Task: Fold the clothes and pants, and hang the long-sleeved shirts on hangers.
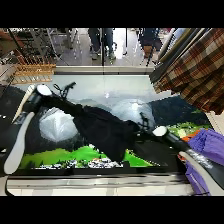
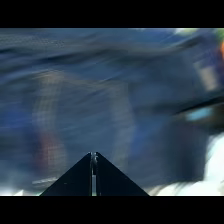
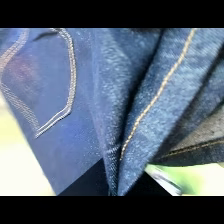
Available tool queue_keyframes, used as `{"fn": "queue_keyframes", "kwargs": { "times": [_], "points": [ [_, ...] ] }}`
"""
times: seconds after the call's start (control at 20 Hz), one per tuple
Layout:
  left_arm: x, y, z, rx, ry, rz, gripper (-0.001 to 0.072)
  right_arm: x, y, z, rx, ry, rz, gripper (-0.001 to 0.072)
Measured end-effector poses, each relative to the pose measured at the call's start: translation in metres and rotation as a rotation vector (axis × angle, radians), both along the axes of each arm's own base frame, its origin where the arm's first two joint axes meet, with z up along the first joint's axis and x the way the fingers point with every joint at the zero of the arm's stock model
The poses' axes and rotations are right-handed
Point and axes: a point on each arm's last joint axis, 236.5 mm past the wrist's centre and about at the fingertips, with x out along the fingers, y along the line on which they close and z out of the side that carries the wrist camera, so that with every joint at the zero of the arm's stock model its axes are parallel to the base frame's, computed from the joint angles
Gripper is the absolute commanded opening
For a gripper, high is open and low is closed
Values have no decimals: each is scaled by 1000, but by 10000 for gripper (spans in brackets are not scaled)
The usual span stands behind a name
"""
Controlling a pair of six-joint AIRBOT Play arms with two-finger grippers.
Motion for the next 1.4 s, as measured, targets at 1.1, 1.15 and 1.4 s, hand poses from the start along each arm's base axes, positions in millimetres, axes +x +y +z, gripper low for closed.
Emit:
{"fn": "queue_keyframes", "kwargs": {
  "times": [1.1,1.15,1.4],
  "points": [
    [-7,-52,-77,83,139,50,23,91,75,12,-319,32,330,310],
    [-4,-37,-63,98,128,72,24,91,85,10,-293,30,353,473],
    [11,38,-6,152,65,227,24,124,108,74,-198,-146,375,518]
  ]
}}
